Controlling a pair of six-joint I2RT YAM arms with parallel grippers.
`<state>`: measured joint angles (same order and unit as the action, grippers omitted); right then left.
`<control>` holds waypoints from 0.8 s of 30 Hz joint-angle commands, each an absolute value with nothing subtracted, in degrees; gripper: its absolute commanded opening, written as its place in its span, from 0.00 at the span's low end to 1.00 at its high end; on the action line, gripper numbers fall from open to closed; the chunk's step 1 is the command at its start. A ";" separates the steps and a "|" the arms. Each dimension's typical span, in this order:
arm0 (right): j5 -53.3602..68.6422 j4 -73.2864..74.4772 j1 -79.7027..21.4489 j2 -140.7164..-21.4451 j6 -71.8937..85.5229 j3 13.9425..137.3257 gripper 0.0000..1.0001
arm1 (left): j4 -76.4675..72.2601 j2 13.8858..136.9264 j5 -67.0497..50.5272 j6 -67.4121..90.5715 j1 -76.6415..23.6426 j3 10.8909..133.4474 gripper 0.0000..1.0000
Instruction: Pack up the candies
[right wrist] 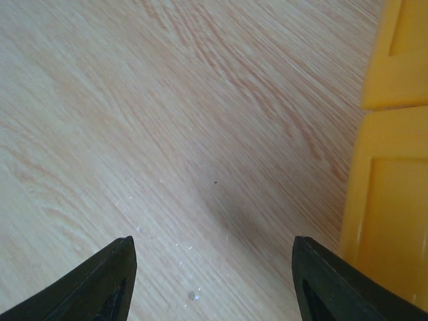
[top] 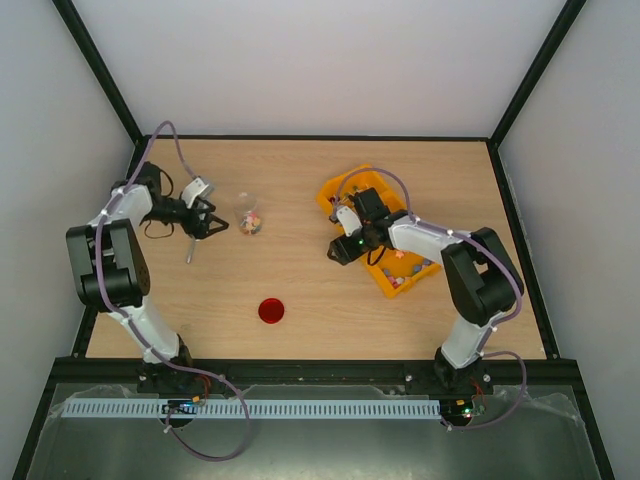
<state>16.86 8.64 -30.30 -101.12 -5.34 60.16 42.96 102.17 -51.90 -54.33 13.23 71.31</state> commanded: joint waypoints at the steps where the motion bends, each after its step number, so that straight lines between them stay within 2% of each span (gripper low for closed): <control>1: 20.06 12.54 -30.26 -97.07 -9.56 58.85 0.65 | 43.97 102.49 -54.02 -63.29 9.58 72.65 0.95; 5: 21.41 13.32 -30.28 -95.20 -8.94 59.00 0.66 | 38.03 102.07 -51.40 -63.63 6.91 70.65 0.95; 12: 23.37 14.96 -30.26 -93.25 -6.54 61.43 0.66 | 24.70 101.90 -46.57 -55.36 3.78 68.64 0.95; 18: 23.74 15.10 -30.20 -93.08 -5.98 62.30 0.66 | 21.47 103.31 -45.75 -53.88 2.27 69.15 0.93; 24: 23.64 15.21 -30.21 -92.93 -6.40 62.23 0.66 | 21.07 103.01 -48.11 -55.08 -0.12 69.58 0.87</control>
